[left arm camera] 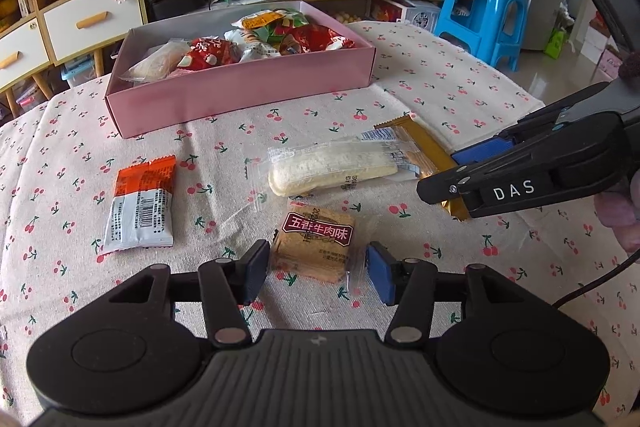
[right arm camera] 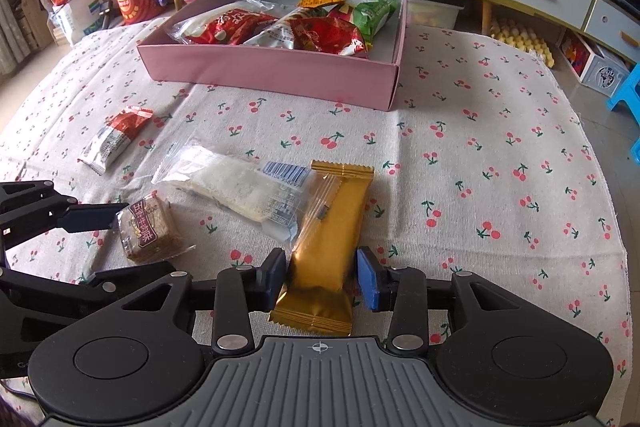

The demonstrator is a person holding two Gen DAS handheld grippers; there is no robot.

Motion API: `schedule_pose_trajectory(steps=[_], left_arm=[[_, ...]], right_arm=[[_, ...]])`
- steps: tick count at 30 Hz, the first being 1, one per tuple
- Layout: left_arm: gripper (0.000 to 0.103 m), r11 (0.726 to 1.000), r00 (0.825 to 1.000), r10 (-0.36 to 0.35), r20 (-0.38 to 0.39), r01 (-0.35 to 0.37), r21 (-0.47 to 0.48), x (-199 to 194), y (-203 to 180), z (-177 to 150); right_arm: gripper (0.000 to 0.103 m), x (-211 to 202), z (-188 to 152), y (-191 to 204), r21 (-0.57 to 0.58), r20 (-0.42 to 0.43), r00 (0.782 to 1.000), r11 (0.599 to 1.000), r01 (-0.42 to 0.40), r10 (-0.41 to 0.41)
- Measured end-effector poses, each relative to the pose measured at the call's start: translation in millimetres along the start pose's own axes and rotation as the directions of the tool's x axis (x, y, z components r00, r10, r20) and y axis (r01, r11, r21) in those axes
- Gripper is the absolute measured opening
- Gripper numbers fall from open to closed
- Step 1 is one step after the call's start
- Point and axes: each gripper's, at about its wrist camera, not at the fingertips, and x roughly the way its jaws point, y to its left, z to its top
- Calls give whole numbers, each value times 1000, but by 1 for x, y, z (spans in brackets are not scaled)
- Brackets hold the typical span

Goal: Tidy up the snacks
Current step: 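Lift and carry the biscuit packet and gold bar with both tools over the pink box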

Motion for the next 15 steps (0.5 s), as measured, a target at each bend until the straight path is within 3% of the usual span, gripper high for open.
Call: schedule_pose_trajectory(steps=[5, 15], left_arm=[[42, 1000, 1000, 3, -10, -3, -24, -1, 3, 2], [40, 996, 999, 13, -30, -16, -87, -9, 9, 10]], right_arm=[[30, -1, 2, -2, 35, -19, 1000, 999, 20, -19], [29, -17, 6, -12, 166, -69, 997, 986, -33, 45]])
